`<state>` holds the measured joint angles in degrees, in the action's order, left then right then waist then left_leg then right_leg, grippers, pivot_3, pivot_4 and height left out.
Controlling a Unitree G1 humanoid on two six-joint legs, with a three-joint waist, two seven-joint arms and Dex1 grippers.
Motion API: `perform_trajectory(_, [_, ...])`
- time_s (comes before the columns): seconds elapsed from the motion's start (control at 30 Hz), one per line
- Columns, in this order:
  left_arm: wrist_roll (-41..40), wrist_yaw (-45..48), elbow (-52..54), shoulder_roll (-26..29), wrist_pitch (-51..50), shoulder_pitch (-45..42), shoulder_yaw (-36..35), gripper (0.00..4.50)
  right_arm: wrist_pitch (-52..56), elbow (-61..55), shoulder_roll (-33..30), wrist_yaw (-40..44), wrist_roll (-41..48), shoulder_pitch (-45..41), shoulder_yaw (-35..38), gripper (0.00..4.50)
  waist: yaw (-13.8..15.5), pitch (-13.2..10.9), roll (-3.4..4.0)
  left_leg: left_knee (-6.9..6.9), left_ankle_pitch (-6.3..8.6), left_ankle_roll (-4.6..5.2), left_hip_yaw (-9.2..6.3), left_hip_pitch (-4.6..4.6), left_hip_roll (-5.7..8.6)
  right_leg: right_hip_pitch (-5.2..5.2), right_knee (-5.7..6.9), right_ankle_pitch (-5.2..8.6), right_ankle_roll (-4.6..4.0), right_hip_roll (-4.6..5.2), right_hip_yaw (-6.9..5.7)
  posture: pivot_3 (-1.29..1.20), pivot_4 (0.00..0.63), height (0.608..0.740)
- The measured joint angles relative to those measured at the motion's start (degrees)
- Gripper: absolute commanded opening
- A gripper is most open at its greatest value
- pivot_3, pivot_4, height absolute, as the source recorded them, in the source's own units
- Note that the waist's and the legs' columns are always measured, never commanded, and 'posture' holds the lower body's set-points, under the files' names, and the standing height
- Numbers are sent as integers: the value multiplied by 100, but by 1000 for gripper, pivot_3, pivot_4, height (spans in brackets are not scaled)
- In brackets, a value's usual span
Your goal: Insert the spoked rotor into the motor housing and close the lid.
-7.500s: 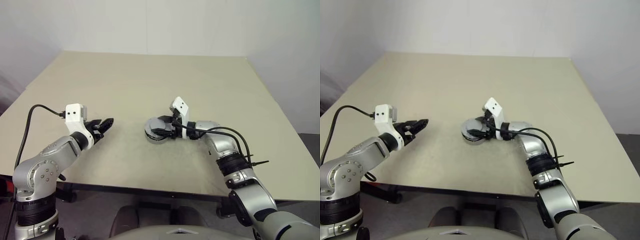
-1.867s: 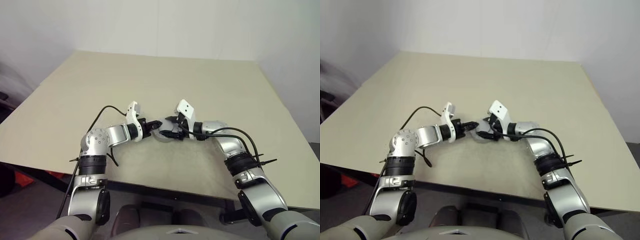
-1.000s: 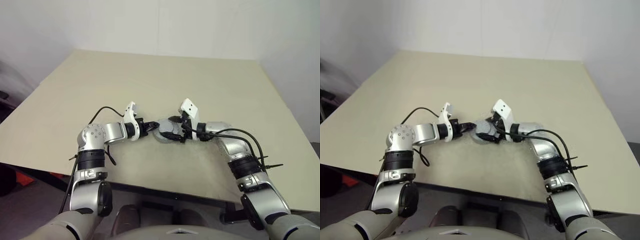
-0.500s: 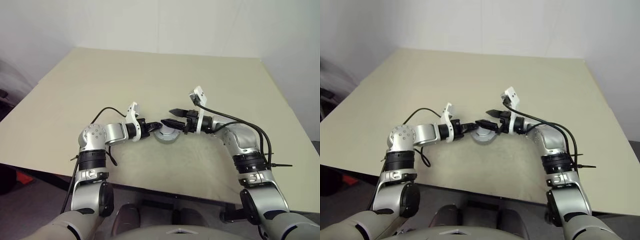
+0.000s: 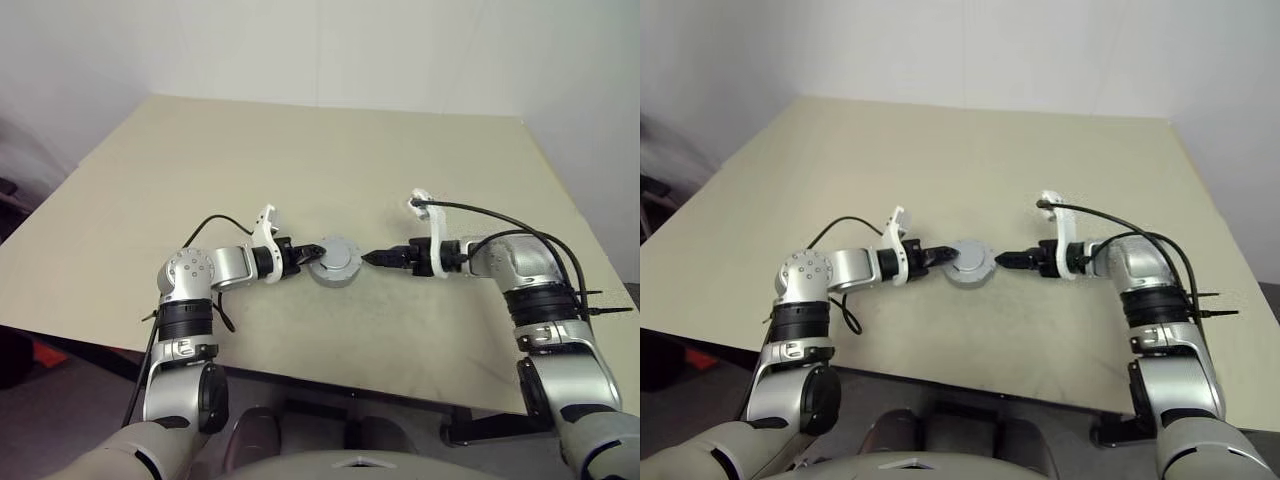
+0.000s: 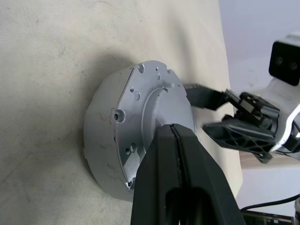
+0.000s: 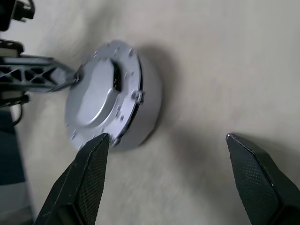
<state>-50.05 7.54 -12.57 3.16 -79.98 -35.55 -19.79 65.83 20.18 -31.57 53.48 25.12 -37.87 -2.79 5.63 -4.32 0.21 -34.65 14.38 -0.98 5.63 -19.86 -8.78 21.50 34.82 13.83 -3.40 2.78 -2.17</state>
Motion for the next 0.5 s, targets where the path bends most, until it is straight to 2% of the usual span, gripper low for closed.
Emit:
perform_trajectory(0.17, [5, -8, 0, -9, 0, 0, -6, 0, 588, -27, 110, -20, 253, -15, 142, 4464, -3, 0, 0, -8, 0, 0, 0, 3, -2, -2, 6, 0, -1, 0, 0, 0, 0, 740])
perform_trajectory(0.3, [10, -21, 1, -14, 0, 1, -15, 0, 871, -27, 545, -314, 419, -16, 387, 4464, -8, 1, 1, -13, -2, -1, 0, 5, -3, -3, 13, 0, -2, 0, 0, 0, 0, 740])
perform_trajectory(0.5, [51, -41, 6, 1, 3, 1, -61, 0, 1168, 250, 1420, -1165, 441, -202, 1151, 4464, -45, 1, 0, -14, -10, -14, 2, 22, -6, -9, 29, -1, -6, -1, 2, 0, 0, 740])
